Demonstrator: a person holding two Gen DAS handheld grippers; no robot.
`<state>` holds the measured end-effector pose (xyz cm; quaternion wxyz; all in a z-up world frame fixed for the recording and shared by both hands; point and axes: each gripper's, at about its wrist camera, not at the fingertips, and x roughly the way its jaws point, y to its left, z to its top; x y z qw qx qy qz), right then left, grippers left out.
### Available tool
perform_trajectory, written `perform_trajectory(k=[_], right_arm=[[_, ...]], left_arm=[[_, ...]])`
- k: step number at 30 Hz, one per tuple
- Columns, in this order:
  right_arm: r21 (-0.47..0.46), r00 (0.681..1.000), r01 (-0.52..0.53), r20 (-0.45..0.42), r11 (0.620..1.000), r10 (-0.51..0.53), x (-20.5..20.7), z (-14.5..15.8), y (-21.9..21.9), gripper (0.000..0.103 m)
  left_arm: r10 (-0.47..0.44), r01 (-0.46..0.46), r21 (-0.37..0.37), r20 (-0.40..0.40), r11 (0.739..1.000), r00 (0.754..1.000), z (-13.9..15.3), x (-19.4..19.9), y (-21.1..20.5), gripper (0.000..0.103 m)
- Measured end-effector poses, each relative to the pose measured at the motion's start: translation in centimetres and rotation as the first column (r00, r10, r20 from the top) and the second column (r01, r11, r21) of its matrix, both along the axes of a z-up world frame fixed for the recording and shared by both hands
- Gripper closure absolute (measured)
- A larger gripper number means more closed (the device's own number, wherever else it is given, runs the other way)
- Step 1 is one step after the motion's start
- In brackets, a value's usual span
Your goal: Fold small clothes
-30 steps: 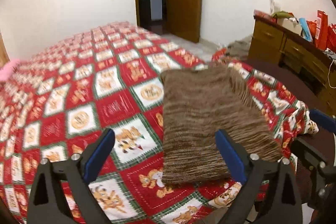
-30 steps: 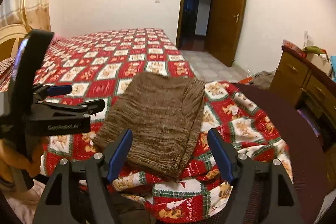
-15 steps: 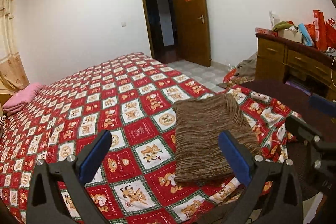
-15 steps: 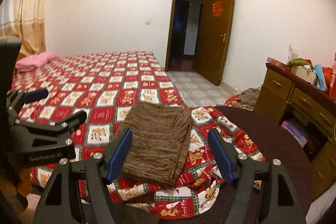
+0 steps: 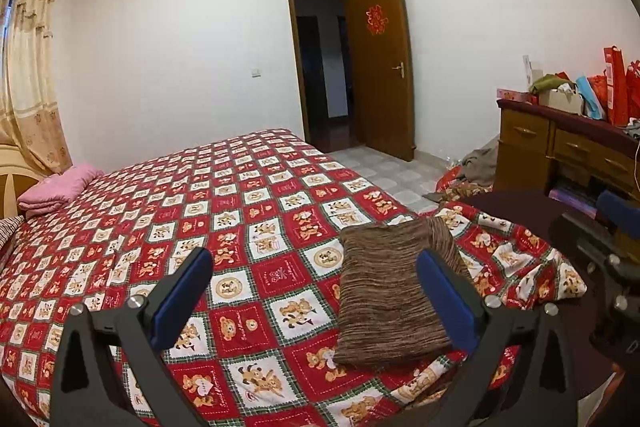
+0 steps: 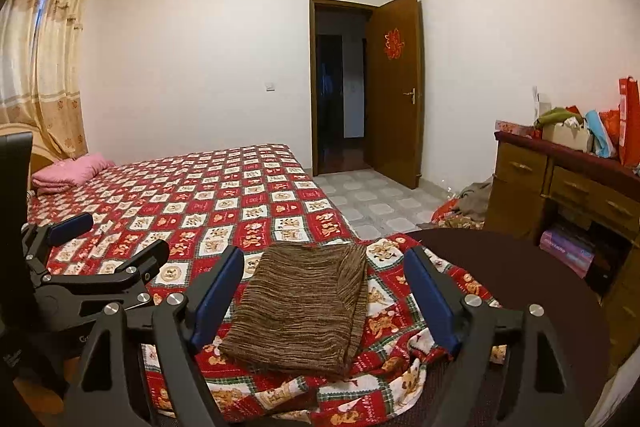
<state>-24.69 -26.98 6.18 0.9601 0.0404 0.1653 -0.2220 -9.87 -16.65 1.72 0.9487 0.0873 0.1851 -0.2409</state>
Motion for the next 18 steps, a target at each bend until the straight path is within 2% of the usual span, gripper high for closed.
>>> perform_trajectory(k=[7, 18], right_arm=[[0.039, 1.0, 0.02, 0.023, 0.999, -0.021, -0.6, 0.0, -0.7, 0.02], [0.003, 1.0, 0.004, 0.02, 1.0, -0.004, -0.5, 0.0, 0.3, 0.02]], left_arm=[[0.001, -0.001, 0.002, 0.0, 1.0, 1.0, 0.1, -0.2, -0.3, 0.0], [0.0, 0.0, 0.001, 0.009, 1.0, 1.0, 0.2, -0.4, -0.3, 0.0]])
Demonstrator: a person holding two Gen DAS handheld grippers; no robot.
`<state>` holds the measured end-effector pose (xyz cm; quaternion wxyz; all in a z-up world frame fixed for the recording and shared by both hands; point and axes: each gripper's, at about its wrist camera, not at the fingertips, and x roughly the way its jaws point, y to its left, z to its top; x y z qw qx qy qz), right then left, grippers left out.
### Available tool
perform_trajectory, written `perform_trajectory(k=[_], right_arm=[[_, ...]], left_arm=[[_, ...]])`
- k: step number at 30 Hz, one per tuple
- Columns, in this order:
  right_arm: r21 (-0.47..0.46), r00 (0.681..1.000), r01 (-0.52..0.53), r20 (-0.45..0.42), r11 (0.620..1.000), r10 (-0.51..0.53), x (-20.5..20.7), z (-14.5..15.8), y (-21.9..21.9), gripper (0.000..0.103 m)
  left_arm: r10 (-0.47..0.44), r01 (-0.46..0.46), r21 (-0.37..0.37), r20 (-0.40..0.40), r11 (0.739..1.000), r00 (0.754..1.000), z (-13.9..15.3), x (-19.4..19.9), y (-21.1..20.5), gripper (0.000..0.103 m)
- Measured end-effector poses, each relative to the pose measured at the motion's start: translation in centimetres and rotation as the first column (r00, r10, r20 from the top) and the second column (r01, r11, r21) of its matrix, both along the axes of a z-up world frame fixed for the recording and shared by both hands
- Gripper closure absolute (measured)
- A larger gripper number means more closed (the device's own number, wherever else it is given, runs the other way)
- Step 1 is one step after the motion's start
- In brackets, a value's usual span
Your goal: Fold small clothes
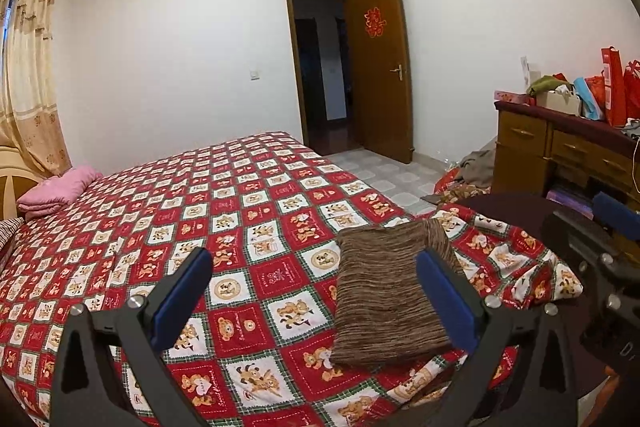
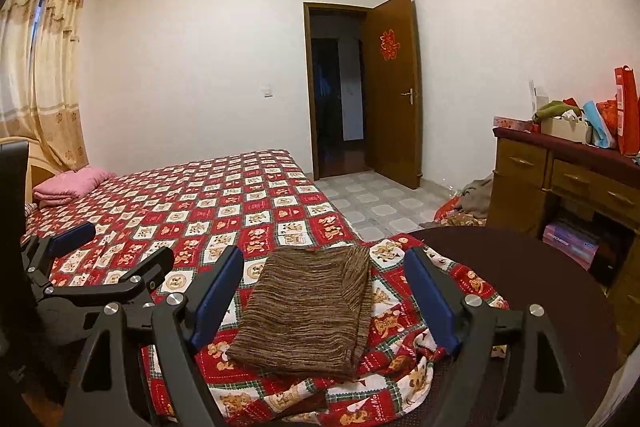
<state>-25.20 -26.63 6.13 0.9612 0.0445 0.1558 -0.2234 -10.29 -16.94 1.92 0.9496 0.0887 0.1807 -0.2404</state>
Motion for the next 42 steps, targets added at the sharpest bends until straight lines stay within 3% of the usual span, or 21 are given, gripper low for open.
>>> perform_trajectory(k=[21, 34, 42], right_arm=[[0.011, 1.0, 0.02, -0.006, 1.0, -0.02, 0.13, -0.23, -0.34, 0.02], [-0.005, 0.999, 0.041, -0.012, 0.999, -0.041, 0.11, -0.53, 0.03, 0.02], [0.002, 0.999, 0.032, -0.028, 0.999, -0.032, 0.57, -0.79, 0.07, 0.02]], left_arm=[[0.001, -0.001, 0.007, -0.001, 1.0, 1.0, 0.04, 0.0, 0.01, 0.0], [0.05, -0.051, 0.045, 0.024, 0.998, 0.998, -0.68, 0.66, -0.13, 0.0], [0.005, -0.005, 0.026, 0.017, 1.0, 1.0, -0.68, 0.65, 0.0, 0.0]])
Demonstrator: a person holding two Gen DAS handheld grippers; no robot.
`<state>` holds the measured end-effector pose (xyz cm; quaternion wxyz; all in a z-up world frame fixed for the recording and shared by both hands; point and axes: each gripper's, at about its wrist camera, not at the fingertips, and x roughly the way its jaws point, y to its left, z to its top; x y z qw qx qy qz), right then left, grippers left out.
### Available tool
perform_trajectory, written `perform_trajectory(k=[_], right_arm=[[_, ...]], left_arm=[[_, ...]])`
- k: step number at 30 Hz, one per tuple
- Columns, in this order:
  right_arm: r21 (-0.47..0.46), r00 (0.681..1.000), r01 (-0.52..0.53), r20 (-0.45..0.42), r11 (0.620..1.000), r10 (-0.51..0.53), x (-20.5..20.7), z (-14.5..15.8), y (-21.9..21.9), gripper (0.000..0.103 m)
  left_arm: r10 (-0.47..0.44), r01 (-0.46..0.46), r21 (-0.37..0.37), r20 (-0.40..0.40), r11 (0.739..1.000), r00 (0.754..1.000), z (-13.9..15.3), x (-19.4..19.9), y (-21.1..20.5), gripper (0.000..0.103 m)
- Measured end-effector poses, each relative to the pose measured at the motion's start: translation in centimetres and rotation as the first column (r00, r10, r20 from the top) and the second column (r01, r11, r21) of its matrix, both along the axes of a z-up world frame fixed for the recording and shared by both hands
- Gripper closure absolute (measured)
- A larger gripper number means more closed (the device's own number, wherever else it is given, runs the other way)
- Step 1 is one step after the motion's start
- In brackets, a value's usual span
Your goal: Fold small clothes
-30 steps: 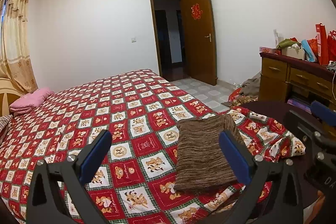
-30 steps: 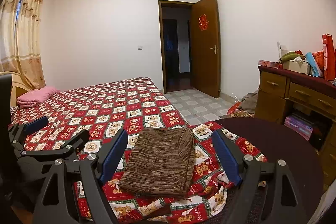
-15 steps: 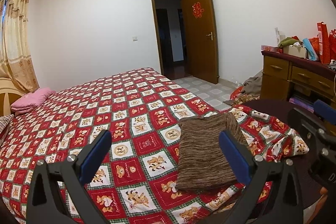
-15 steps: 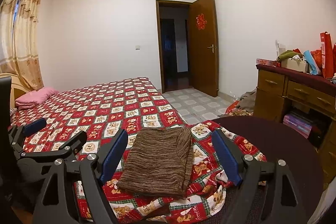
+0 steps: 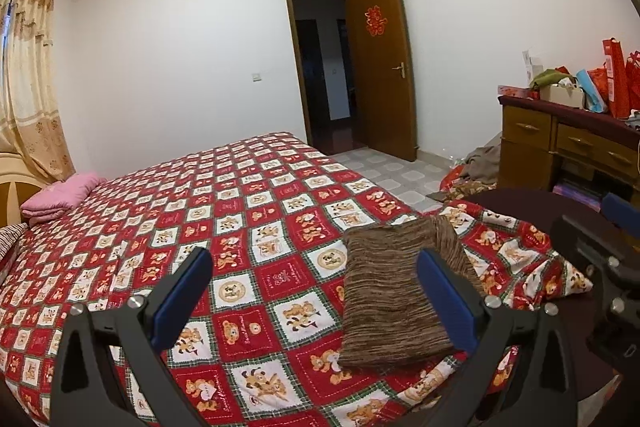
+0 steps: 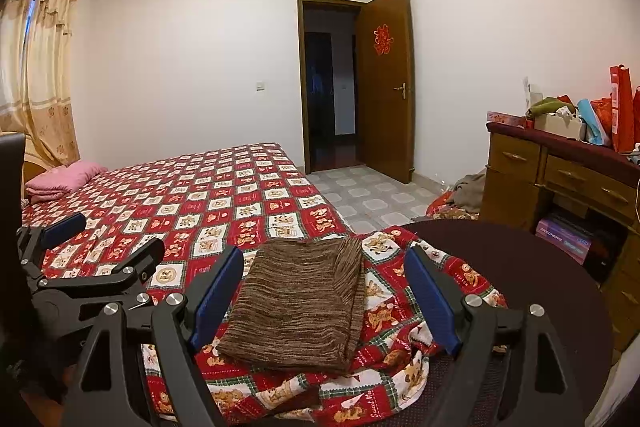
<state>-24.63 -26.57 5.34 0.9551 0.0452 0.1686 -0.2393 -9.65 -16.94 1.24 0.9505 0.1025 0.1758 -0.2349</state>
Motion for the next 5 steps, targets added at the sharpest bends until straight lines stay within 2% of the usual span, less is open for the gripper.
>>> perform_trajectory(k=[5], right_arm=[[0.001, 1.0, 0.002, -0.005, 1.0, -0.002, 0.11, -0.13, -0.14, 0.02]], left_arm=[[0.013, -0.012, 0.011, -0.01, 1.0, 1.0, -0.17, 0.28, -0.16, 0.0]])
